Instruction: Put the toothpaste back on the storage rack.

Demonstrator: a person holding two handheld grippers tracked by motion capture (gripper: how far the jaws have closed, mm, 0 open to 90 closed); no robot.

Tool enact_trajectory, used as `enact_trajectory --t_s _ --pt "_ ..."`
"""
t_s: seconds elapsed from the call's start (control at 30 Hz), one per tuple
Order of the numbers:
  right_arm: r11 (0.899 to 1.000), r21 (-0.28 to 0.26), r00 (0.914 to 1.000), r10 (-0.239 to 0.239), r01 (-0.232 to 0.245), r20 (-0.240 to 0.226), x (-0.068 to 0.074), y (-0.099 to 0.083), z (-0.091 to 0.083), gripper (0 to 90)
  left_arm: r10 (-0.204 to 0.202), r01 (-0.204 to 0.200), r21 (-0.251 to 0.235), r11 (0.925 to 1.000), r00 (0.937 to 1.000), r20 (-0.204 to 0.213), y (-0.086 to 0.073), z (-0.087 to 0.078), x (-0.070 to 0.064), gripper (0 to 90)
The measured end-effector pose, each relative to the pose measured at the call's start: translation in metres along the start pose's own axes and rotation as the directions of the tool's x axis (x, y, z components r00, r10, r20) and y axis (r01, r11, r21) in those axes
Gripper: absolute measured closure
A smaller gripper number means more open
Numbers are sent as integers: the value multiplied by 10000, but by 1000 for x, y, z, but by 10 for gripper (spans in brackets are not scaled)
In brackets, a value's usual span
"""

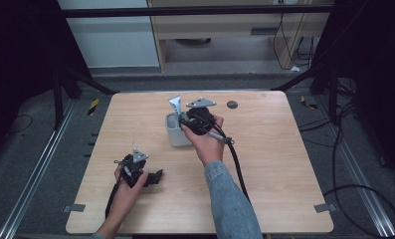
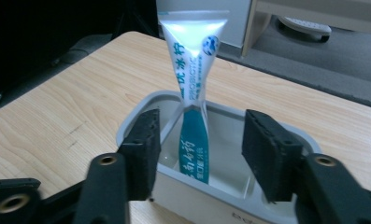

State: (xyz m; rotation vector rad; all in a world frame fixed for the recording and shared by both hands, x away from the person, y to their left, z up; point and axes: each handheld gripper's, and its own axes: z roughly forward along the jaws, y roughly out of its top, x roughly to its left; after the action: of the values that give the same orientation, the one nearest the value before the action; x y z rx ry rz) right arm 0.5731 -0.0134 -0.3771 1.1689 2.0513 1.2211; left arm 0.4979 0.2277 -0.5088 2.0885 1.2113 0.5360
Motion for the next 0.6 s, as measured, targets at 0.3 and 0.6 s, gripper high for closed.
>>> enact_trajectory --t_s 0.3,0.6 --pt "9997 214 9998 113 -116 158 -7 -8 -5 309 -3 3 -1 10000 10000 -3 0 0 0 0" --pt "9992 391 9996 -22 32 -265 -13 -8 -14 210 -2 2 2 10000 10000 4 0 0 0 0"
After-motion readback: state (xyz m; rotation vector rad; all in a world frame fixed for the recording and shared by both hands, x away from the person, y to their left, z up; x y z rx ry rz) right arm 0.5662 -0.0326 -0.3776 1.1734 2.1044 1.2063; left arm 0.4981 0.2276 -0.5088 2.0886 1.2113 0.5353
